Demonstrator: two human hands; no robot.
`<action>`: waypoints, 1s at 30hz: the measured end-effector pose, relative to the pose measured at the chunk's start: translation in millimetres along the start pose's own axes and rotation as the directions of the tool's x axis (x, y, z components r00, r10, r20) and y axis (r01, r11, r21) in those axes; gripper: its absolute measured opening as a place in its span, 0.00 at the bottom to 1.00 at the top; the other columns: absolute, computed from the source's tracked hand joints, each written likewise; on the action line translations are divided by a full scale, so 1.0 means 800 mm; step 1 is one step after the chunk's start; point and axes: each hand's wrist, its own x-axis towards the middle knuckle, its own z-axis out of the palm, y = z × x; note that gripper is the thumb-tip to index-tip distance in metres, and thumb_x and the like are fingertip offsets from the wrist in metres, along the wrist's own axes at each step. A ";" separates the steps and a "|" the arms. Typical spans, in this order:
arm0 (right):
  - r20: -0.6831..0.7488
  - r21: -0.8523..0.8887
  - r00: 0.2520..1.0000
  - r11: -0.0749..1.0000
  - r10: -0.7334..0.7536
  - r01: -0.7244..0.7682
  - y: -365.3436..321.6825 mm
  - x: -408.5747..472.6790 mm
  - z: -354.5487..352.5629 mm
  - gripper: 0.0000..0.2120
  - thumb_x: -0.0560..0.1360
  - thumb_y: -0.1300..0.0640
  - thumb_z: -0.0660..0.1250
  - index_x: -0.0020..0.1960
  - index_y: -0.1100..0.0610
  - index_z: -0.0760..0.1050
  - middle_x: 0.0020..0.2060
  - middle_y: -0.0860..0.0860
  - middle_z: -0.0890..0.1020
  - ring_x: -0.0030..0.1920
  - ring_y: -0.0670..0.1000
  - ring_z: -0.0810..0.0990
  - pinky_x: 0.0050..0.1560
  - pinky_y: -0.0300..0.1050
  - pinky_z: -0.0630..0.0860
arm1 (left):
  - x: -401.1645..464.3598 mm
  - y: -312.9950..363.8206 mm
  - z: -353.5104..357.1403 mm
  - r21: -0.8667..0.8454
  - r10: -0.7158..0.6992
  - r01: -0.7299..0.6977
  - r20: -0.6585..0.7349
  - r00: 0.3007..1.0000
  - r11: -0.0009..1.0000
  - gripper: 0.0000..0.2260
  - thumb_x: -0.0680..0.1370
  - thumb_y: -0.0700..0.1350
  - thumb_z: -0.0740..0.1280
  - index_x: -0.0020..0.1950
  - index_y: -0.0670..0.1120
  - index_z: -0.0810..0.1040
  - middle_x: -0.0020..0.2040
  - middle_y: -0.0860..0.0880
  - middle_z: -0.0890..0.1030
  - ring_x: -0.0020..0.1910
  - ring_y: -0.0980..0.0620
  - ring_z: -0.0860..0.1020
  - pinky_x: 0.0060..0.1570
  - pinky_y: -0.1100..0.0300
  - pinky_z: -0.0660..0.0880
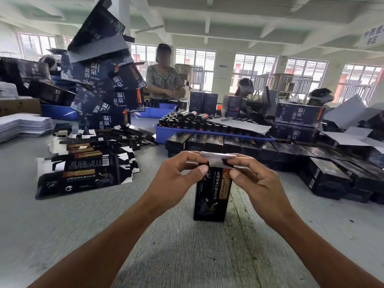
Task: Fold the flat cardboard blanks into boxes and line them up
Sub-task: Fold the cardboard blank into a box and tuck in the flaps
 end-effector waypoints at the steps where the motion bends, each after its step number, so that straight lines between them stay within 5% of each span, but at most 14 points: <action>1: -0.001 0.002 1.000 1.000 0.000 0.000 0.000 0.000 0.000 0.14 0.79 0.63 0.68 0.57 0.46 0.82 0.56 0.42 0.84 0.57 0.43 0.83 0.53 0.32 0.78 | 0.000 0.000 0.000 0.002 -0.002 0.002 -0.002 1.000 1.000 0.05 0.77 0.41 0.71 0.52 0.47 0.83 0.58 0.56 0.83 0.57 0.53 0.82 0.51 0.59 0.77; 8: -0.048 0.046 0.999 0.999 0.018 -0.016 -0.003 0.000 0.003 0.21 0.79 0.54 0.68 0.68 0.38 0.70 0.59 0.37 0.81 0.57 0.40 0.82 0.49 0.28 0.77 | -0.001 0.001 0.001 0.055 0.016 -0.016 -0.004 1.000 0.998 0.04 0.78 0.40 0.71 0.52 0.46 0.82 0.58 0.58 0.82 0.57 0.53 0.82 0.53 0.56 0.79; 12: -0.098 -0.028 0.994 0.999 -0.041 0.039 -0.008 -0.002 0.010 0.12 0.78 0.45 0.65 0.59 0.45 0.80 0.53 0.42 0.84 0.53 0.44 0.83 0.50 0.37 0.80 | -0.002 0.004 0.002 0.077 0.023 -0.023 -0.006 1.000 0.997 0.04 0.78 0.40 0.71 0.52 0.46 0.82 0.57 0.57 0.83 0.56 0.55 0.82 0.53 0.58 0.78; 20: -0.138 0.004 0.990 1.000 -0.013 0.014 -0.002 0.001 0.008 0.07 0.79 0.57 0.69 0.56 0.51 0.82 0.49 0.43 0.86 0.48 0.45 0.85 0.47 0.35 0.79 | -0.005 0.007 0.007 -0.010 -0.008 0.008 -0.035 0.999 1.000 0.13 0.76 0.53 0.68 0.54 0.47 0.83 0.58 0.54 0.84 0.53 0.55 0.83 0.48 0.61 0.80; 24: -0.139 0.015 0.990 1.000 -0.012 0.014 -0.002 0.001 0.008 0.07 0.79 0.57 0.70 0.55 0.51 0.83 0.49 0.42 0.86 0.48 0.44 0.85 0.45 0.32 0.78 | -0.003 0.001 0.011 0.000 0.032 -0.032 -0.091 0.995 0.999 0.05 0.79 0.47 0.68 0.52 0.49 0.82 0.59 0.56 0.84 0.54 0.56 0.83 0.46 0.62 0.80; 30: -0.134 -0.094 0.989 0.994 -0.067 0.055 0.003 0.002 0.003 0.08 0.78 0.54 0.70 0.56 0.50 0.84 0.54 0.40 0.85 0.55 0.42 0.83 0.52 0.37 0.80 | -0.003 -0.002 0.006 0.024 0.018 -0.017 -0.052 0.998 1.000 0.15 0.77 0.56 0.69 0.63 0.61 0.76 0.61 0.56 0.83 0.59 0.53 0.82 0.53 0.49 0.82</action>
